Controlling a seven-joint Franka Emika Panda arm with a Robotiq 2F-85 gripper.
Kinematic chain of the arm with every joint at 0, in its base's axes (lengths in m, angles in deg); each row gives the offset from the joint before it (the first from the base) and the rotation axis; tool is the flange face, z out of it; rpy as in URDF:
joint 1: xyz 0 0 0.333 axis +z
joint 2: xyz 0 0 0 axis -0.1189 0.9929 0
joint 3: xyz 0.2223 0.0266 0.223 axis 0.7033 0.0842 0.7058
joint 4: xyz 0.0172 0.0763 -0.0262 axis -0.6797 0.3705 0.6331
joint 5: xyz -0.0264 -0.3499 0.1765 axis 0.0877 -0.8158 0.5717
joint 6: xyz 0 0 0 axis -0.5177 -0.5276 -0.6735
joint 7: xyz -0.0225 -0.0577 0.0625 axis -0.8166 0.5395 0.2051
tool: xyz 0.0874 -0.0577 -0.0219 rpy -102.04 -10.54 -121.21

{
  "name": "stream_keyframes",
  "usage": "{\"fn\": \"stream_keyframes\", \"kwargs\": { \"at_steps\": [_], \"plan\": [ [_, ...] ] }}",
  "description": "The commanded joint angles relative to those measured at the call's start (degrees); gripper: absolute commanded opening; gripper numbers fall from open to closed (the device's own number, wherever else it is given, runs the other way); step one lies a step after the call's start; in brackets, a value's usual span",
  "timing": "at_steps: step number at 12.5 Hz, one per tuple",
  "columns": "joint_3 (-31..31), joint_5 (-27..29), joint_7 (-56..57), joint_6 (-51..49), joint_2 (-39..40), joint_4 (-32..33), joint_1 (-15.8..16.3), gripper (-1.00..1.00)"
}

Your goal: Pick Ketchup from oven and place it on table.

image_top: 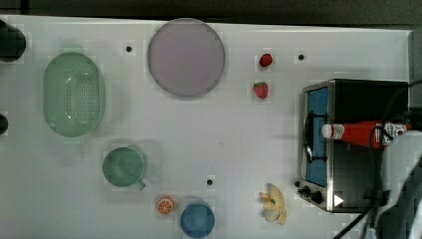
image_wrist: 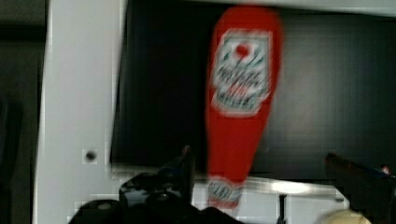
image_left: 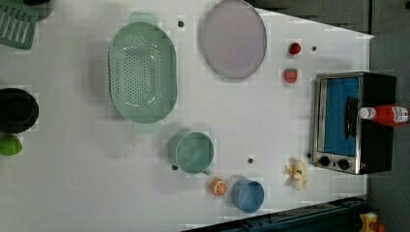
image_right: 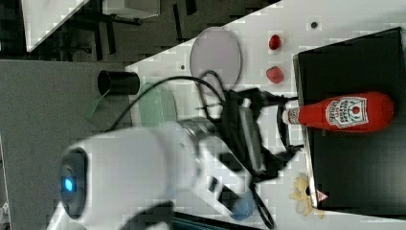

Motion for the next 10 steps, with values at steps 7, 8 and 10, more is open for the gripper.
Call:
{"fn": "stream_keyframes", "kwargs": {
  "at_steps": [7,8,10],
  "plan": [
    [-0.66,6.45,1.95,6.61,9.24,-0.20,-2.12,1.00],
    [-0.63,7.89,1.95,6.78,10.23,-0.19,-2.37,1.00],
    [-0.65,9.27,1.95,7.73,12.48,-0.18,-2.42,1.00]
  ]
}}
